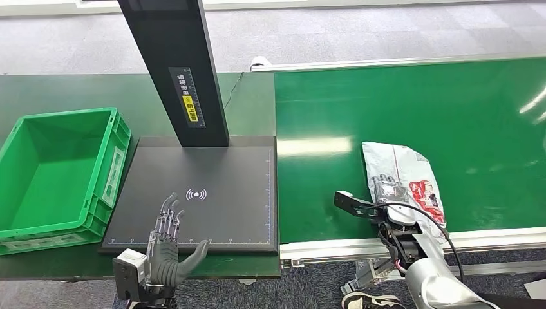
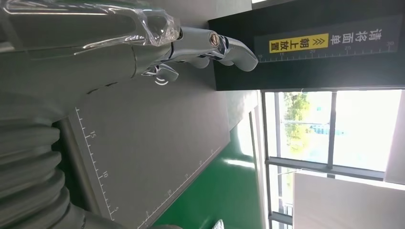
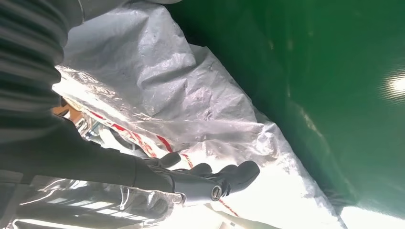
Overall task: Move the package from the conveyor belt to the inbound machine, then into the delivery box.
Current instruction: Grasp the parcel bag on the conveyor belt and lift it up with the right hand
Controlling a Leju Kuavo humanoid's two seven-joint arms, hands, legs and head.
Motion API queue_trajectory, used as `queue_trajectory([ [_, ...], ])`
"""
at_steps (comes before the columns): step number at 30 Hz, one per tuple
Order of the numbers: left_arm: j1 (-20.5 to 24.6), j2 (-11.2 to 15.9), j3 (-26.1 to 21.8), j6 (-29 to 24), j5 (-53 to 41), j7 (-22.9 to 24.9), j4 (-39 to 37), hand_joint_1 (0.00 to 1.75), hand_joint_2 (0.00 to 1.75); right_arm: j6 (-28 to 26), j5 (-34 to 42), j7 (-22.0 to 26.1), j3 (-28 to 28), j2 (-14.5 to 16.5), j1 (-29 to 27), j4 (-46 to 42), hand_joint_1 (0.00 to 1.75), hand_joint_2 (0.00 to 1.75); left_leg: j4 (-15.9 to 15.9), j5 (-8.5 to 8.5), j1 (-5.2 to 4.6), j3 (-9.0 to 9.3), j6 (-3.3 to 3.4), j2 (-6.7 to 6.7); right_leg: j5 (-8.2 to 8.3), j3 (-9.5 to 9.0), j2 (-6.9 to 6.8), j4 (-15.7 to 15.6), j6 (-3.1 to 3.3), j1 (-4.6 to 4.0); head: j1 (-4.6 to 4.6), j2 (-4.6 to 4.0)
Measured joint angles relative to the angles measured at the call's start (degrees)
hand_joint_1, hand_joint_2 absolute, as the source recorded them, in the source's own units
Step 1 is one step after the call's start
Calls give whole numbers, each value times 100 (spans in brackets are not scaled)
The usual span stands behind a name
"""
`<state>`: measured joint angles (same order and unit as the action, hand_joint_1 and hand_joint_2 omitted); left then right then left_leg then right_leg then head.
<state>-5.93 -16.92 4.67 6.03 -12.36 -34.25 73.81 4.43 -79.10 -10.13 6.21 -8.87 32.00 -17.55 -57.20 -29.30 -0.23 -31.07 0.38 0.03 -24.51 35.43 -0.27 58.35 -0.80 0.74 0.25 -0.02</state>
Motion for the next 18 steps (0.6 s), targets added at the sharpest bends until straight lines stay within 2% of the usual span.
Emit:
queue_trajectory([
  [3, 0, 1, 6, -4, 14, 0, 0, 0, 175, 80, -7, -25, 21, -7, 2, 0, 3, 175, 0, 0, 0, 10, 0, 0, 0, -4, 0, 0, 0, 0, -1, 0],
  [4, 1, 1, 7, -5, 18, 0, 0, 0, 175, 107, -6, -22, 21, -10, 2, 0, 16, 175, 0, 0, 0, 13, 0, 0, 0, -5, 0, 0, 0, 0, -1, 0],
  [6, 2, 1, 8, -9, 19, 0, 0, 0, 175, 153, -4, -15, 21, -15, 1, 0, 73, 175, 0, 0, 0, 16, 0, 0, 0, -8, 0, 0, 0, -1, -1, 0],
  [7, 4, 1, 9, -10, 19, 0, 0, 0, 175, 177, -3, -11, 21, -17, 0, 0, 114, 175, 0, 0, 0, 18, 0, 1, 0, -10, 0, 0, 0, -1, -1, 0],
  [8, 5, 1, 9, -10, 19, 0, 0, 0, 175, 202, -2, -9, 21, -20, -2, 0, 144, 175, 0, 0, 0, 20, 0, 1, 0, -12, 0, 0, 0, -1, -1, 0],
  [10, 5, 2, 9, -10, 19, 0, 0, 0, 175, 272, -9, -8, 22, -38, -15, 2, 173, 175, 0, 0, 0, 20, 1, 1, -1, -17, 0, -2, -1, 0, -1, 0],
  [18, 36, 18, 14, -50, 36, 0, -49, 0, 175, 403, -50, 42, 26, -118, -31, 11, 175, 175, -2, 0, -4, 20, 1, -5, -1, -16, -4, -2, -3, 1, -1, 0],
])
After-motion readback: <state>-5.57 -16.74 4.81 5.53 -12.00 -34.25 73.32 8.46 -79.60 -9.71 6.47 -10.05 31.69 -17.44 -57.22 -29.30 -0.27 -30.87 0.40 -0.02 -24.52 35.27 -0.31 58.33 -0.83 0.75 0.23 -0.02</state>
